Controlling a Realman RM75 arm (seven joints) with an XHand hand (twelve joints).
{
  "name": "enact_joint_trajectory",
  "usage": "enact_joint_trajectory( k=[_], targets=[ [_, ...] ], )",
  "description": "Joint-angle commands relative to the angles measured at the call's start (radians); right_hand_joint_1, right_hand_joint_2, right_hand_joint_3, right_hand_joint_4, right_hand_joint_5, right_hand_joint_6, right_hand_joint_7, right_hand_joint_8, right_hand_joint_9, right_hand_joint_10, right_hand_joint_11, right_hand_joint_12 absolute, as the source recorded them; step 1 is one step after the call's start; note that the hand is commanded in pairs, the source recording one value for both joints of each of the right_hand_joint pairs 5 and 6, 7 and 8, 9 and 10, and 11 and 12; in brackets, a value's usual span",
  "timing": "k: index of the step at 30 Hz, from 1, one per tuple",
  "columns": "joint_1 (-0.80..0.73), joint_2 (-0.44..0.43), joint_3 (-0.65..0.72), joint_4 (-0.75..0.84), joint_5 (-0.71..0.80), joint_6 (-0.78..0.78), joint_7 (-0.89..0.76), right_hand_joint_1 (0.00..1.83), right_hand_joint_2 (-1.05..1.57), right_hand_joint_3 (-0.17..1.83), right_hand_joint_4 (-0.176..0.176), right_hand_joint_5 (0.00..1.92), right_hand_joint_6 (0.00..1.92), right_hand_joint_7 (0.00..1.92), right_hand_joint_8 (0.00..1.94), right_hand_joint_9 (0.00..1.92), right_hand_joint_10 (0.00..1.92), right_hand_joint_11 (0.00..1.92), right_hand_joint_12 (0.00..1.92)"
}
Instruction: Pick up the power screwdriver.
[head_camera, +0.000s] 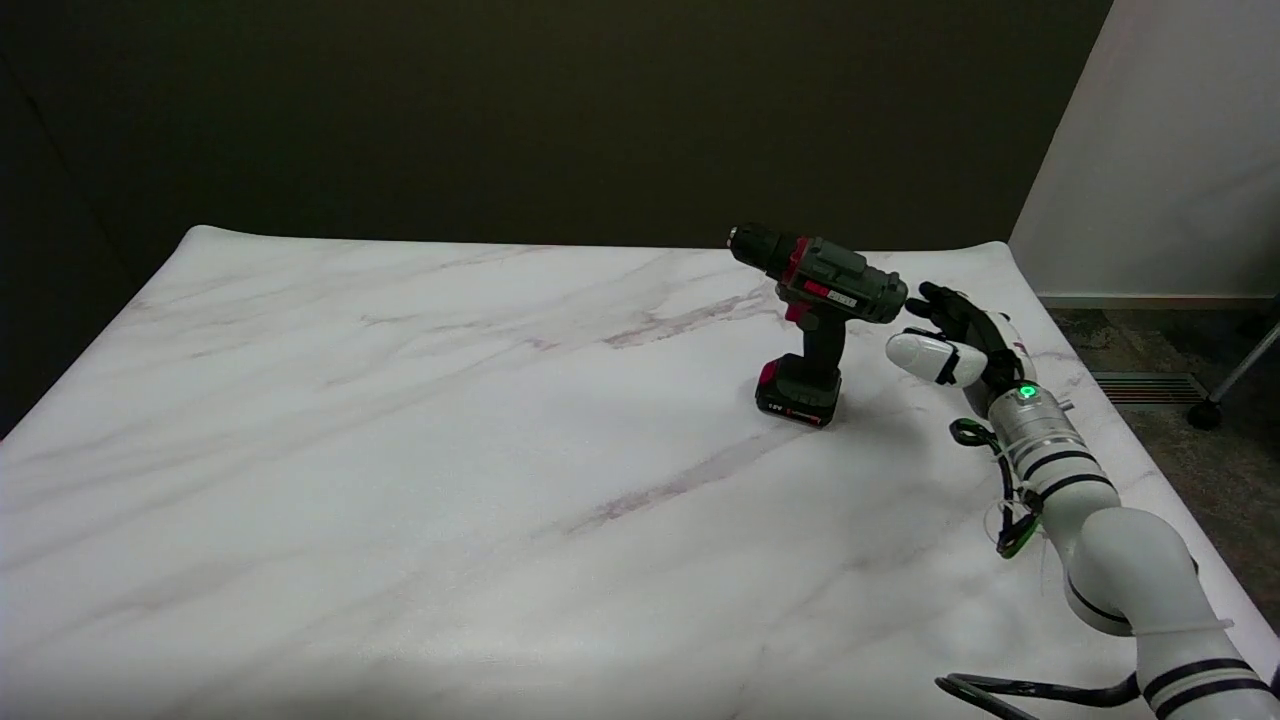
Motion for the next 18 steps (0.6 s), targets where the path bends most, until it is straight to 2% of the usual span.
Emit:
enact_joint_trajectory(
  k=[1, 18],
  targets=[
    [0.168, 0.008, -0.101, -0.157, -0.039, -0.020, -0.007, 1.00, -0.50, 0.48, -0.147, 0.28, 0.28, 0.31, 0.31, 0.11, 0.11, 0.36, 0.36],
    [0.187, -0.009, -0.153, -0.132, -0.046, -0.020, -0.007, 0.99, -0.52, 0.45, -0.134, 0.28, 0.28, 0.31, 0.31, 0.11, 0.11, 0.26, 0.26]
  ],
)
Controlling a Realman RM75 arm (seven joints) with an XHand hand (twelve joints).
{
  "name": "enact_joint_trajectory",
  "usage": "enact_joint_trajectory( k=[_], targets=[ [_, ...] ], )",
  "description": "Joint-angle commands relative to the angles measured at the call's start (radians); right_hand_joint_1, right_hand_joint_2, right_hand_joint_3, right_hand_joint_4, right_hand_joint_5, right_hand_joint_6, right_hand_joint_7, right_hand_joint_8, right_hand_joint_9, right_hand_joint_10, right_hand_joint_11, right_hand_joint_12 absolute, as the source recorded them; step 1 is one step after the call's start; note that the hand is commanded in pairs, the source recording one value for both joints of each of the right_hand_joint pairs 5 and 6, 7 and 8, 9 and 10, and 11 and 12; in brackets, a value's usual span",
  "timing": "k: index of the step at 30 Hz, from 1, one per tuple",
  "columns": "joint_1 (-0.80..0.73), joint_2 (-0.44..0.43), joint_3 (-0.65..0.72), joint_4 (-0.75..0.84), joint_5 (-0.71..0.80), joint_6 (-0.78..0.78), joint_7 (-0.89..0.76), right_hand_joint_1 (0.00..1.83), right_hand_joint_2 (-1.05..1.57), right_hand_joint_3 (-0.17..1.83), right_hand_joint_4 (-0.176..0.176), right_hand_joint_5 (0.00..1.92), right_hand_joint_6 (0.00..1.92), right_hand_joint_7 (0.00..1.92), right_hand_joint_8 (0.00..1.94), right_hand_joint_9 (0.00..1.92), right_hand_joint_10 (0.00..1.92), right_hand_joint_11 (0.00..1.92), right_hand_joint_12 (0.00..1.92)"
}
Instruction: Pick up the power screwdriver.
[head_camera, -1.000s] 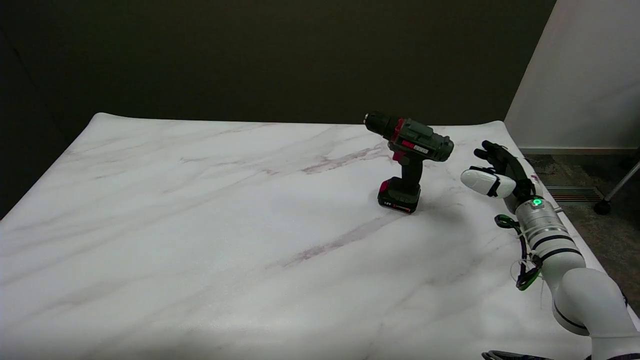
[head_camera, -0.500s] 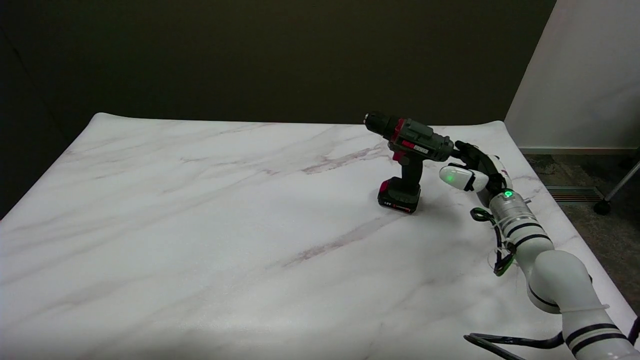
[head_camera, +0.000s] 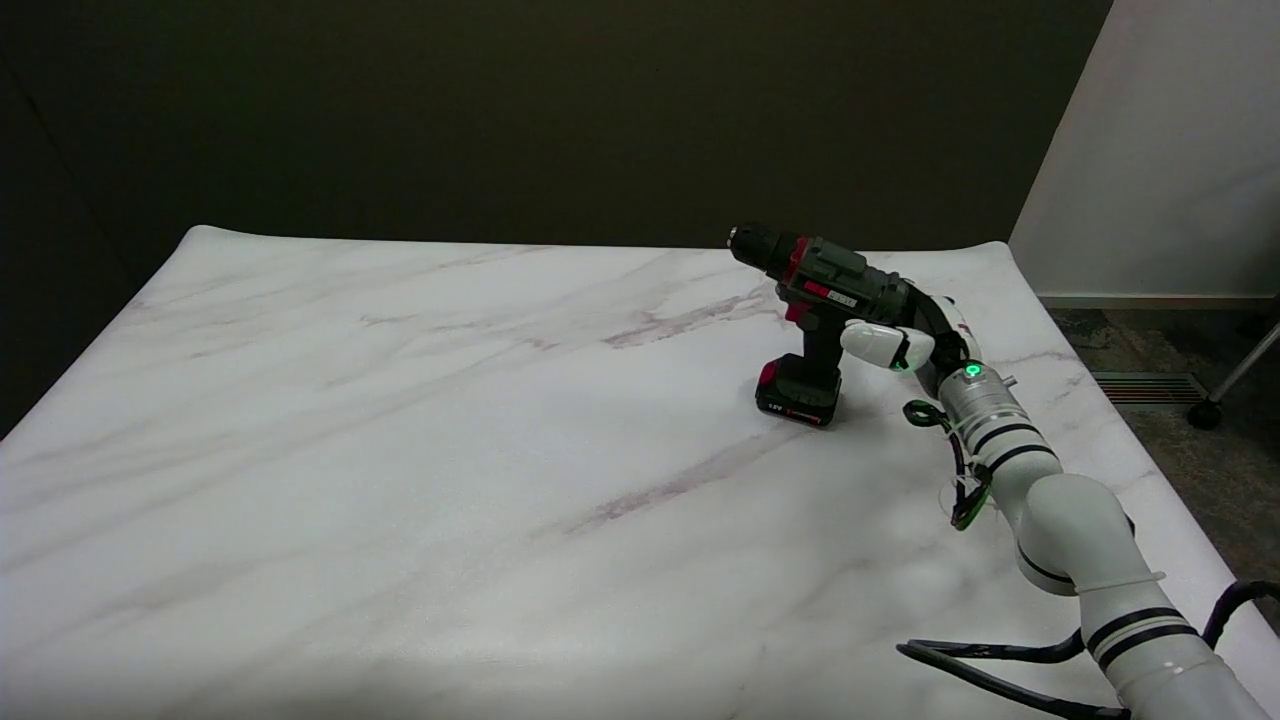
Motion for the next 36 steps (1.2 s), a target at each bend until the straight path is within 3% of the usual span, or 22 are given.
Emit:
enact_joint_trajectory(
  k=[1, 36],
  targets=[
    [0.046, -0.015, -0.055, -0.013, -0.014, -0.005, -0.002, 0.99, -0.52, 0.45, -0.134, 0.28, 0.28, 0.31, 0.31, 0.11, 0.11, 0.25, 0.25],
    [0.024, -0.041, -0.111, 0.018, -0.014, -0.005, 0.002, 1.00, -0.47, 0.44, -0.132, 0.27, 0.27, 0.31, 0.31, 0.11, 0.11, 0.25, 0.25]
  ],
)
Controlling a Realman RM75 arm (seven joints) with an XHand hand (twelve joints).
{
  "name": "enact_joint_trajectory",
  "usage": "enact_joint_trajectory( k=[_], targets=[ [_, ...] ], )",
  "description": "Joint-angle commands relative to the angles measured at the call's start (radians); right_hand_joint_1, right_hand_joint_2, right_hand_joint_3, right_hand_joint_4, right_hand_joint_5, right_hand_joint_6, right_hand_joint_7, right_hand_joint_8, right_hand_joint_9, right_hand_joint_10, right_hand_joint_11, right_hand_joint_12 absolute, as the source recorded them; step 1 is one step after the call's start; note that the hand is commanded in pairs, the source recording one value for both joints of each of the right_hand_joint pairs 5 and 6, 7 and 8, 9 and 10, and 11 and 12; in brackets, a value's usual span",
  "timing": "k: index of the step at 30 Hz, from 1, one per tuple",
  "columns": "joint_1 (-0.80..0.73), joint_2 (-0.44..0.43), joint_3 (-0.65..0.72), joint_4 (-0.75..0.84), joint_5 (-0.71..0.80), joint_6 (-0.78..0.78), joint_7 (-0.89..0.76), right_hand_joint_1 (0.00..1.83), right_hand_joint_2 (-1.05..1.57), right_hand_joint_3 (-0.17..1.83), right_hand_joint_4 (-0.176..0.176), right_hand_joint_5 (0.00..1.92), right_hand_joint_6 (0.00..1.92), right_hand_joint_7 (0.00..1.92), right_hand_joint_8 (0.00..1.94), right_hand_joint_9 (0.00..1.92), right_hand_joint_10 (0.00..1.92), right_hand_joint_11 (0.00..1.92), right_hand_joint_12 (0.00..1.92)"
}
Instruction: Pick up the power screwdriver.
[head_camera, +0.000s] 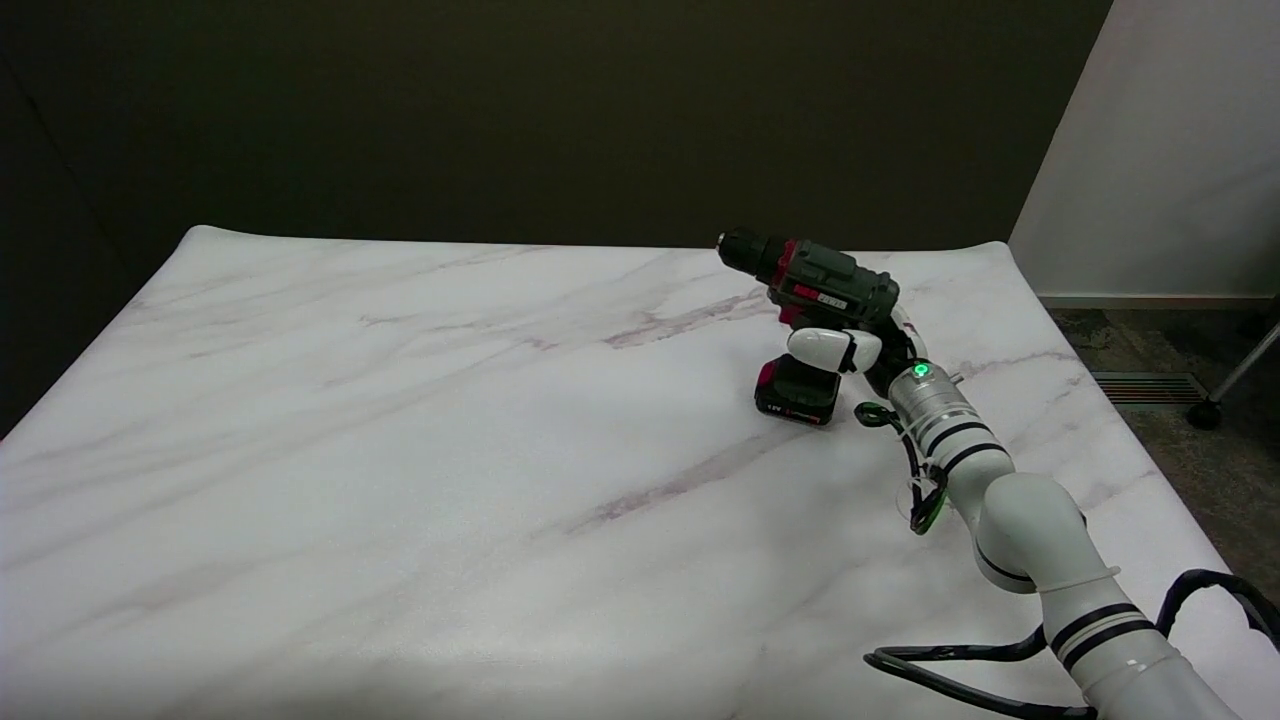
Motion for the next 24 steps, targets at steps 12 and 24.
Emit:
enact_joint_trajectory(
  k=[12, 24],
  targets=[
    [-0.012, -0.008, -0.006, 0.004, -0.001, 0.009, 0.004, 1.00, -0.45, 0.47, -0.131, 0.27, 0.27, 0.31, 0.31, 0.10, 0.10, 0.24, 0.24],
    [-0.012, -0.011, -0.012, -0.004, -0.001, 0.009, 0.006, 1.00, -0.44, 0.46, -0.129, 0.27, 0.27, 0.31, 0.31, 0.10, 0.10, 0.22, 0.22]
  ],
)
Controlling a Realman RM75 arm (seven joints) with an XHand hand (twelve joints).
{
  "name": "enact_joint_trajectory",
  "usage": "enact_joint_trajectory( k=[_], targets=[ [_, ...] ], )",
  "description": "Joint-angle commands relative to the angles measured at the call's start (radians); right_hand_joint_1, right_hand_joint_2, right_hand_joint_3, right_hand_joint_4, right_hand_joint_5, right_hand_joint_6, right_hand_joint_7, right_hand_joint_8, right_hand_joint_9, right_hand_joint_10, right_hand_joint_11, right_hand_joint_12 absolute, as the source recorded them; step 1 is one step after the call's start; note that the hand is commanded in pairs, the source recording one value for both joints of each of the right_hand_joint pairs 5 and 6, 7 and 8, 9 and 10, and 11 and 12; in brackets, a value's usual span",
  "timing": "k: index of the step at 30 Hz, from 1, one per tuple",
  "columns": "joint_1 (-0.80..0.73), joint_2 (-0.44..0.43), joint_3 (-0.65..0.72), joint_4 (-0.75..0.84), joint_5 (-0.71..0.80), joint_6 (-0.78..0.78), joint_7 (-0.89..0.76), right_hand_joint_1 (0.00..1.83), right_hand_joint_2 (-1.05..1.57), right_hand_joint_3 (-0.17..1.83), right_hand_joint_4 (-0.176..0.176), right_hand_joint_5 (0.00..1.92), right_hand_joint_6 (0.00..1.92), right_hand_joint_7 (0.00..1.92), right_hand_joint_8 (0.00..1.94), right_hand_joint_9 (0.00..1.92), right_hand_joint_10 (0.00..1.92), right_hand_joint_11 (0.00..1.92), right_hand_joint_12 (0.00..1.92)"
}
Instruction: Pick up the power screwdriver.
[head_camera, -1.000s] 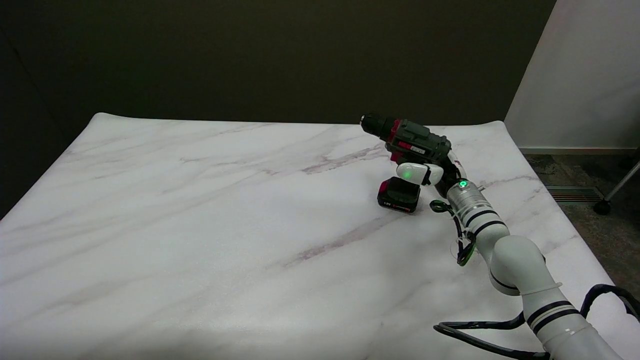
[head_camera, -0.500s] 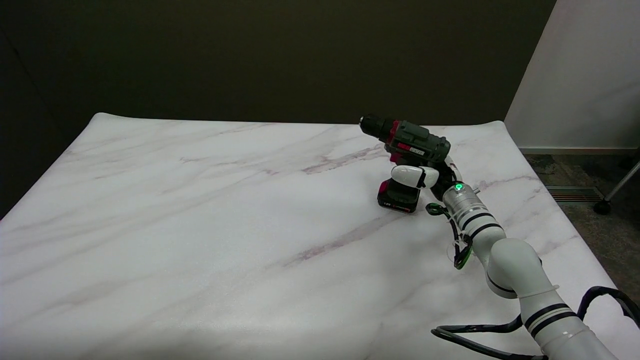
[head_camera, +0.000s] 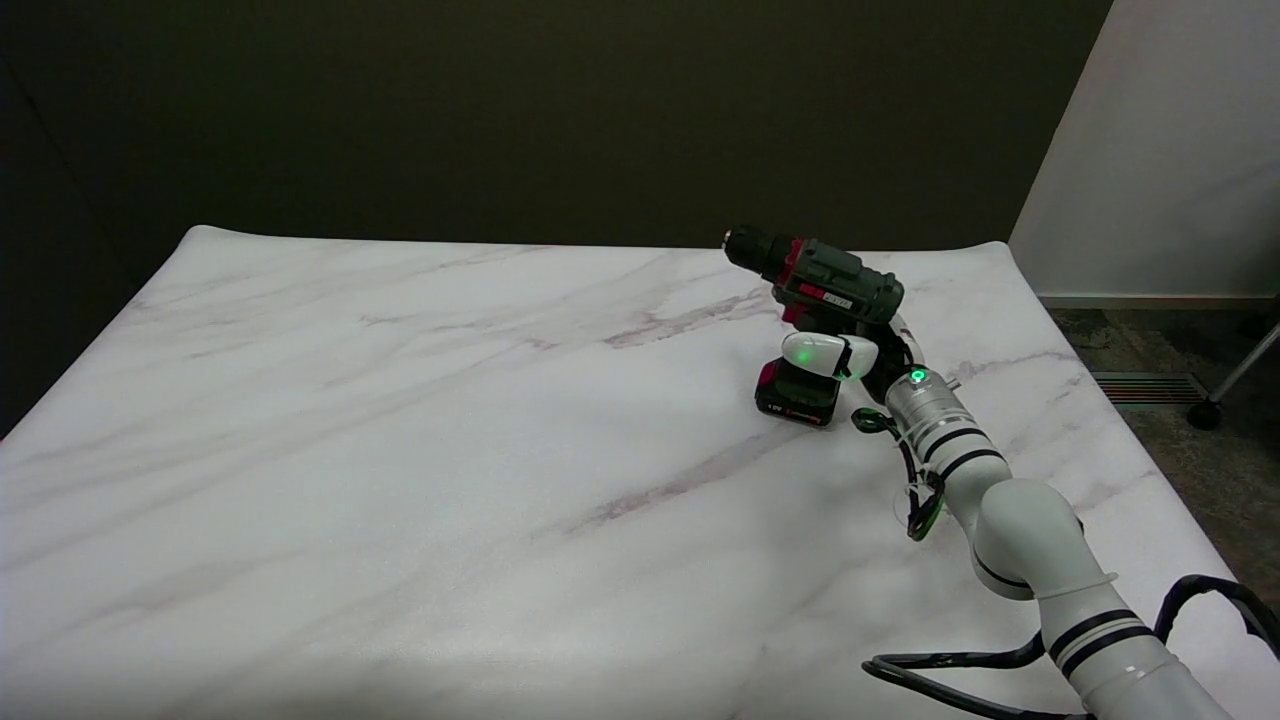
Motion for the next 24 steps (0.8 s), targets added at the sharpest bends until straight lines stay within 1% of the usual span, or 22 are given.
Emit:
enact_joint_trajectory(
  k=[1, 17, 24],
  targets=[
    [-0.002, -0.004, -0.005, -0.007, 0.000, 0.000, 0.003, 1.00, -0.44, 0.46, -0.128, 0.27, 0.27, 0.31, 0.31, 0.10, 0.10, 0.22, 0.22],
    [0.008, -0.009, -0.009, -0.011, 0.000, -0.005, 0.003, 1.00, -0.42, 0.46, -0.122, 0.25, 0.25, 0.31, 0.31, 0.09, 0.09, 0.18, 0.18],
    [0.015, -0.020, -0.011, -0.017, 0.000, -0.005, 0.000, 1.00, -0.41, 0.47, -0.108, 0.24, 0.24, 0.31, 0.31, 0.09, 0.09, 0.19, 0.19]
  ],
)
